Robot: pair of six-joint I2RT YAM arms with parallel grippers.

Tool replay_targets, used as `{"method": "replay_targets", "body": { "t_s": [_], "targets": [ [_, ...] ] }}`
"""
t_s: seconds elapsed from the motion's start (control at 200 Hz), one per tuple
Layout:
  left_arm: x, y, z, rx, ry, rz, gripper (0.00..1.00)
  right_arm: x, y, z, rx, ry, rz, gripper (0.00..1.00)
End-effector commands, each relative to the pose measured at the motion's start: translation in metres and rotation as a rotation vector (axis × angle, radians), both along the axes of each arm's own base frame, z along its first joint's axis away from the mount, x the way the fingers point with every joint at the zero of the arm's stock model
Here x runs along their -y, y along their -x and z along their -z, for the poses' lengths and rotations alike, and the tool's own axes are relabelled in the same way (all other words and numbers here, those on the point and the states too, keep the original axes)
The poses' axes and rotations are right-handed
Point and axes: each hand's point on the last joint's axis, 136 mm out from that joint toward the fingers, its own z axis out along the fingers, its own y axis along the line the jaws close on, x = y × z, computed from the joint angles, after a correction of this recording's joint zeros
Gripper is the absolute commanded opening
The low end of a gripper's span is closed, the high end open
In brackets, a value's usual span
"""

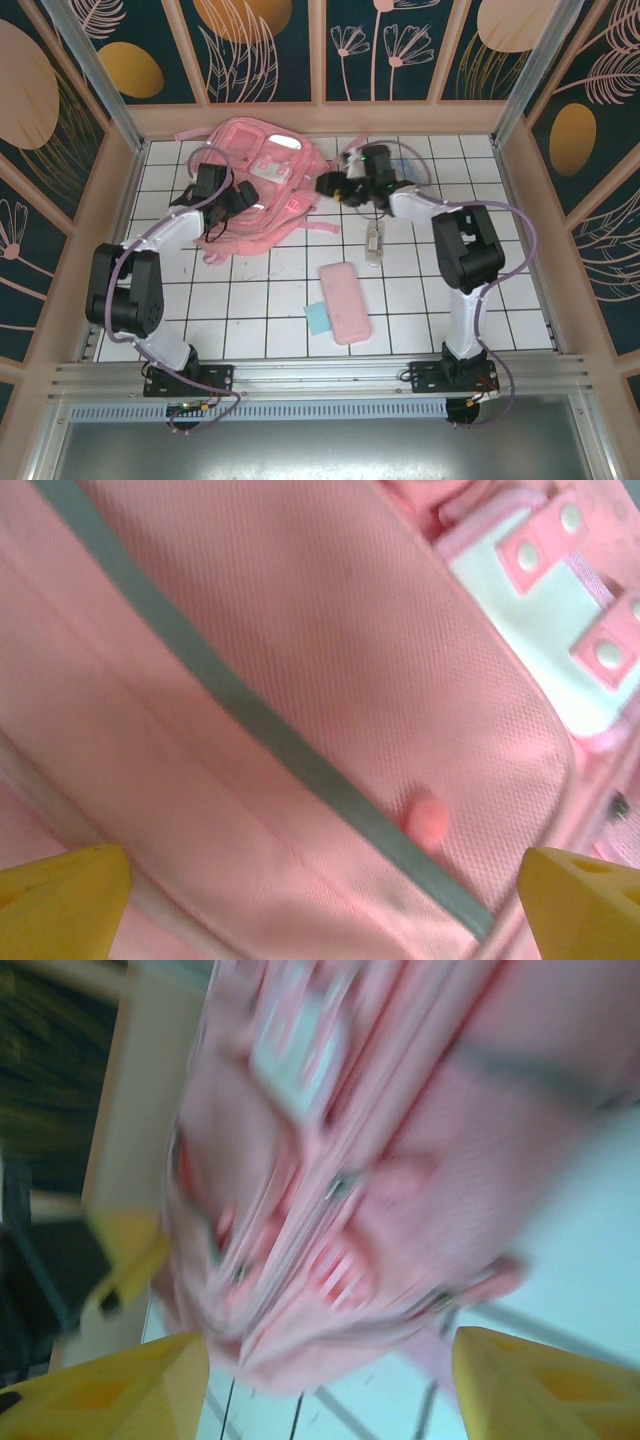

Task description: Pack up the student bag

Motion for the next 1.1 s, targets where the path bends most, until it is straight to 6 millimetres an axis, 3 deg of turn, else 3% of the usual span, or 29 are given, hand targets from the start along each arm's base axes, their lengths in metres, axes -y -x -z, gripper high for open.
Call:
{"method": "replay_targets", "body": {
  "t_s": [0.0, 0.195, 0.48, 0.505, 0.54, 0.59, 0.65, 0.73, 0.771, 0.911, 0.931, 1.096],
  "targets": [
    [0.027, 0.010, -0.010, 0.051, 0.242, -0.044, 0.99, 0.026, -0.037, 0.014, -0.019, 0.027, 0.128, 0.68],
    [0.018, 0.028, 0.027, 0.003, 0.260, -0.135, 0.98, 0.006, -0.078, 0.042, -0.060, -0.013, 0.133, 0.69],
    [0.015, 0.039, 0.055, -0.049, 0.229, -0.132, 0.98, -0.048, -0.086, 0.073, -0.114, -0.045, 0.082, 0.66],
    [0.015, 0.039, 0.056, -0.051, 0.226, -0.130, 0.98, -0.053, -0.087, 0.074, -0.124, -0.052, 0.074, 0.61],
    [0.014, 0.039, 0.057, -0.049, 0.219, -0.129, 0.98, -0.058, -0.088, 0.076, -0.134, -0.063, 0.059, 0.41],
    [0.011, 0.038, 0.061, -0.049, 0.188, -0.129, 0.98, -0.058, -0.087, 0.076, -0.133, -0.071, 0.062, 0.21],
    [0.004, 0.033, 0.066, -0.040, 0.129, -0.130, 0.98, -0.051, -0.082, 0.071, -0.122, -0.078, 0.080, 0.00],
    [0.000, 0.019, 0.072, -0.032, 0.077, -0.125, 0.99, -0.035, -0.070, 0.059, -0.120, -0.106, 0.109, 0.00],
    [0.002, 0.013, 0.085, -0.053, 0.064, -0.118, 0.99, -0.027, -0.061, 0.051, -0.123, -0.132, 0.117, 0.00],
    [0.011, -0.022, 0.101, -0.045, 0.046, -0.090, 0.98, -0.011, -0.019, 0.027, -0.154, -0.230, 0.132, 0.00],
    [0.014, -0.035, 0.094, -0.020, 0.052, -0.086, 0.98, -0.011, -0.014, 0.027, -0.164, -0.239, 0.133, 0.00],
    [0.027, -0.083, 0.081, 0.047, 0.037, -0.034, 0.98, -0.007, 0.021, 0.020, -0.247, -0.348, 0.197, 0.00]
  ]
}}
